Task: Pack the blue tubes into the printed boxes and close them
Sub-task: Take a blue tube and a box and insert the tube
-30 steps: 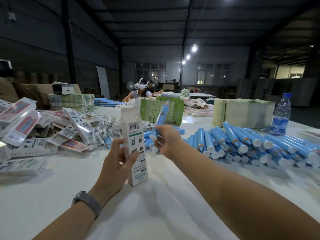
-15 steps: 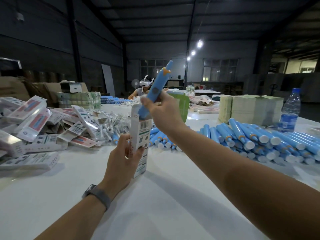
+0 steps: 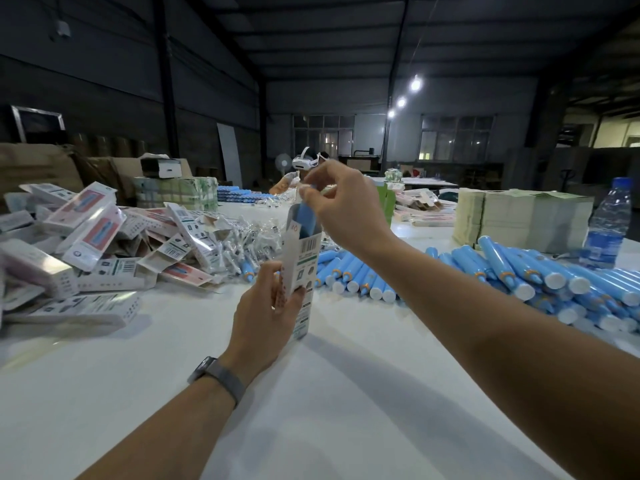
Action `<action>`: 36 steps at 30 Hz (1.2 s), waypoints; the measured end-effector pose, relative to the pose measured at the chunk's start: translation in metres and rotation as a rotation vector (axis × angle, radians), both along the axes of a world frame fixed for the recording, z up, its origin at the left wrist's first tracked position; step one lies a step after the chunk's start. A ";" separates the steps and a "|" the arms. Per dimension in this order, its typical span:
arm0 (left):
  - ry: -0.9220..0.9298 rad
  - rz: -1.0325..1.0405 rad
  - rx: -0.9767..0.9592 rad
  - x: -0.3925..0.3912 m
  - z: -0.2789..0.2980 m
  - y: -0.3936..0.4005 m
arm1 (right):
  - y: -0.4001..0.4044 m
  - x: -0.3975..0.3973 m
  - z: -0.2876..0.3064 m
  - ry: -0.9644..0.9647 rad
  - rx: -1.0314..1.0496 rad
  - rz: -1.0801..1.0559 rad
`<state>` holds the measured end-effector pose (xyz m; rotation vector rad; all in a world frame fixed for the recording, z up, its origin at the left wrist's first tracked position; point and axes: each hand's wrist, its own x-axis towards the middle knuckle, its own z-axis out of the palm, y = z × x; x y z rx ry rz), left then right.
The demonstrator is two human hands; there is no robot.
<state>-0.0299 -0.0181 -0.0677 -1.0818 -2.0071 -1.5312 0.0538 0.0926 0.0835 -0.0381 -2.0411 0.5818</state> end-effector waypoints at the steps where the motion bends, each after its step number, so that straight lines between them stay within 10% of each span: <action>1: -0.005 0.005 0.010 0.000 0.000 0.000 | -0.001 -0.002 -0.002 -0.002 0.001 0.005; 8: -0.112 0.180 0.112 -0.010 0.002 0.001 | -0.013 -0.026 -0.050 -0.165 0.179 0.010; 13: -0.185 0.253 0.297 -0.028 0.006 -0.005 | -0.003 -0.057 -0.068 0.022 -0.120 0.125; 25: -0.340 0.386 0.508 -0.057 0.000 -0.010 | 0.012 -0.173 -0.114 -0.945 0.381 -0.198; 30: -0.309 0.340 0.470 -0.059 -0.001 -0.008 | -0.002 -0.188 -0.122 -0.846 0.392 -0.289; 36: -0.271 0.225 0.383 -0.051 -0.003 -0.006 | 0.001 -0.161 -0.102 -0.677 -0.071 -0.132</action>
